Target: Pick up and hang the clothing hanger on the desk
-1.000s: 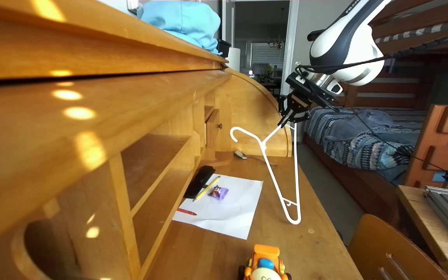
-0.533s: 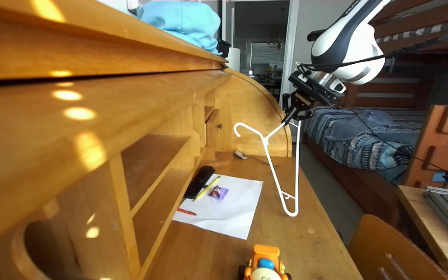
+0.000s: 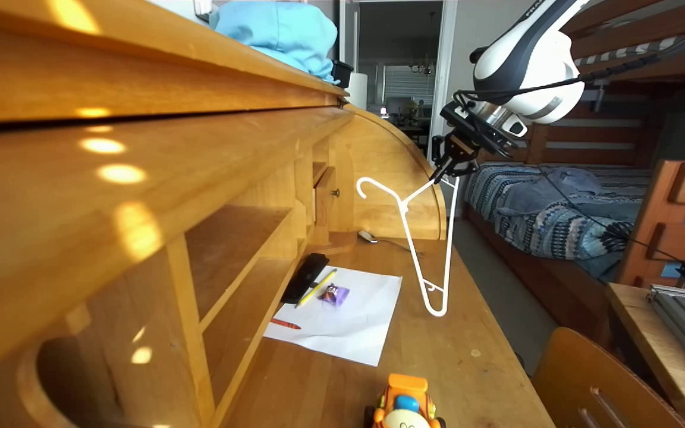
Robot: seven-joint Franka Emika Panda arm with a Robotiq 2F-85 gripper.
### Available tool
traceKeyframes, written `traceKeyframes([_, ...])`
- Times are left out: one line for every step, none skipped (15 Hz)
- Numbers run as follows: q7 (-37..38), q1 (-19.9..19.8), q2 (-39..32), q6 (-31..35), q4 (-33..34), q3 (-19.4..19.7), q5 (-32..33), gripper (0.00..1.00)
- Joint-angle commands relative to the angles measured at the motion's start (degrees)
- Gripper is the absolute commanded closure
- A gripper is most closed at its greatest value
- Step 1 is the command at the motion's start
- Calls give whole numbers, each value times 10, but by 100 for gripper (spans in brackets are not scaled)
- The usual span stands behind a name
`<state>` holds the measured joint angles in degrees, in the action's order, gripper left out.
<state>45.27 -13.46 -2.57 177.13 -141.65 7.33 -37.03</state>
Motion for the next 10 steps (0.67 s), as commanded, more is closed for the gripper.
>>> traceKeyframes([-2,-5,-9,-17,25,0,-17,98])
traceKeyframes([-1,-5,-12,-17,30,0,-15,98])
traceKeyframes([-1,-5,-16,-19,35,0,-14,98])
traceKeyframes([-1,-5,-20,-19,39,0,-14,98])
traceKeyframes([0,-6,-24,-21,44,1,-13,98])
traceKeyframes([-1,-7,-28,-24,50,1,-15,98])
traceKeyframes([-1,-8,-33,-26,54,1,-14,98])
traceKeyframes([0,-8,-38,-27,58,1,-12,98])
traceKeyframes([0,-10,-43,-29,63,2,-12,98])
traceKeyframes([-2,-13,-48,-34,71,1,-15,98])
